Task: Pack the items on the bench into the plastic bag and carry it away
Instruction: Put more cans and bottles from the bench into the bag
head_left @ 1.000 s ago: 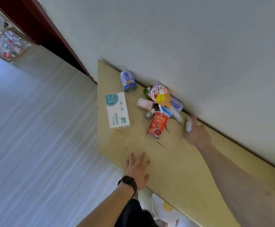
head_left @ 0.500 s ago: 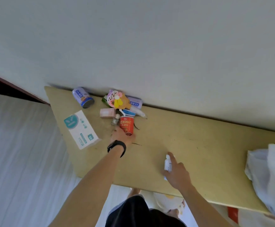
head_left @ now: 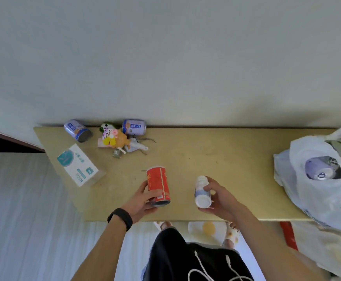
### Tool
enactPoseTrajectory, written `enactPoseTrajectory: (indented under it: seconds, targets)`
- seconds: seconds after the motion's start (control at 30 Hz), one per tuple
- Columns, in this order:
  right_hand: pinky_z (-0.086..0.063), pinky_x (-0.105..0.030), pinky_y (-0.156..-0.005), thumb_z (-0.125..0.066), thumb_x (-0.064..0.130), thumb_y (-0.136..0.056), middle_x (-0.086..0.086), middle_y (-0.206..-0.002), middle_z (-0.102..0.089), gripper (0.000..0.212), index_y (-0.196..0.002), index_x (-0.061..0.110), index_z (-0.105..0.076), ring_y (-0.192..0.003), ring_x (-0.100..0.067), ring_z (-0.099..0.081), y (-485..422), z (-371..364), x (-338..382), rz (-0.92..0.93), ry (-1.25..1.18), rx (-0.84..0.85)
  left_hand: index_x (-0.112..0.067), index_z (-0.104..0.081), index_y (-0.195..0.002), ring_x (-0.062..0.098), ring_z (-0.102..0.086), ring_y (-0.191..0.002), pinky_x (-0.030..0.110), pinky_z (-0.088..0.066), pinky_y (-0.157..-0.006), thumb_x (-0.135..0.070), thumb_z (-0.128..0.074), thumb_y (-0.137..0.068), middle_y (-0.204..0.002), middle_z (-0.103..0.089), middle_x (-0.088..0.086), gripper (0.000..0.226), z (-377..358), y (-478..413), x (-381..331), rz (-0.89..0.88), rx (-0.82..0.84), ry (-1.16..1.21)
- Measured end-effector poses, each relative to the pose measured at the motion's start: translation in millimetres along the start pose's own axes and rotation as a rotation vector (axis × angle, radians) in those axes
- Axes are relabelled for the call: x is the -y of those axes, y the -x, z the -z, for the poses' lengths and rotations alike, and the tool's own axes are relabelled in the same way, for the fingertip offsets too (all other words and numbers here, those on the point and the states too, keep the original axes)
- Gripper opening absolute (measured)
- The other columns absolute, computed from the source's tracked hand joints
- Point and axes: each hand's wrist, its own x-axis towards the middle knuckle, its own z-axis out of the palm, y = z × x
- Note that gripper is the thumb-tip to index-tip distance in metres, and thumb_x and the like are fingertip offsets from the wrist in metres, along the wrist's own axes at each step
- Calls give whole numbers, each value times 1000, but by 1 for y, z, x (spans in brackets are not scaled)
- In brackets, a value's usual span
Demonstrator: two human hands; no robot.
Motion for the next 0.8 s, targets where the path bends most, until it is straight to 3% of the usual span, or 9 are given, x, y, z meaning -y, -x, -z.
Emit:
enactPoseTrajectory:
  seconds: [0.1, 0.17, 0.23, 0.33, 0.4, 0.53, 0.63, 0.7, 0.8]
  targets:
    - [-53, -48, -78, -70, 7, -67, -24, -123, -60, 67, -126, 37, -58, -101, -38, -61, 42, 45, 2, 101, -175, 167, -33, -43, -137, 34, -64, -112, 48, -47, -100, -31, -95, -46, -125, -66, 12, 105, -41, 5, -2, -41, 180, 8]
    - [-54, -45, -72, -69, 4, -67, -25, -120, -61, 68, -126, 35, -57, -101, -38, -61, 79, 77, 10, 196, -156, 219, -25, -44, -140, 40, -60, -115, 54, -44, -103, -19, -95, -51, -128, -62, 20, 102, -79, 4, -6, -73, 303, 26]
    - [-53, -40, -67, -70, 5, -68, -25, -116, -61, 69, -128, 35, -55, -96, -36, -60, 117, 111, 19, 277, -89, 227, -19, -44, -141, 45, -58, -115, 56, -47, -98, -16, -94, -54, -128, -59, 26, 100, -129, 4, -12, -94, 379, 4]
    - [-46, -44, -75, -74, 8, -64, -20, -108, -63, 70, -126, 36, -55, -92, -32, -59, 166, 174, 32, 374, 36, 193, -18, -48, -136, 49, -60, -111, 53, -54, -87, -26, -96, -53, -121, -63, 25, 97, -217, 4, -14, -116, 398, -34]
    - [-49, -45, -77, -75, 3, -66, -17, -106, -66, 71, -124, 36, -55, -92, -30, -63, 194, 217, 40, 434, 90, 148, -18, -49, -135, 50, -60, -110, 53, -55, -85, -30, -95, -53, -120, -64, 24, 95, -271, 3, -14, -140, 402, -77]
    - [-58, -40, -69, -76, -2, -75, -17, -108, -70, 61, -116, 37, -55, -93, -30, -69, 235, 294, 59, 594, 152, -178, -19, -49, -136, 44, -62, -112, 56, -52, -90, -21, -89, -58, -129, -60, 21, 88, -358, 9, -20, -226, 374, -239]
    - [-59, -38, -66, -78, 10, -80, -6, -103, -68, 54, -113, 42, -49, -90, -22, -68, 233, 340, 72, 682, 217, -532, -25, -52, -132, 30, -66, -109, 50, -55, -87, -25, -86, -57, -128, -63, 5, 82, -412, 15, -31, -332, 376, -446]
    - [-55, -34, -68, -79, 22, -79, 3, -99, -62, 55, -114, 43, -42, -84, -11, -64, 216, 364, 77, 676, 394, -743, -30, -53, -129, 24, -67, -108, 48, -55, -88, -32, -89, -54, -125, -65, -3, 83, -444, 14, -37, -380, 368, -591]
    - [-51, -33, -67, -75, 27, -79, 3, -97, -60, 57, -117, 41, -35, -79, -13, -61, 180, 379, 76, 633, 593, -747, -34, -53, -127, 18, -68, -105, 46, -56, -89, -41, -89, -52, -123, -64, -8, 83, -478, 6, -39, -370, 327, -733]
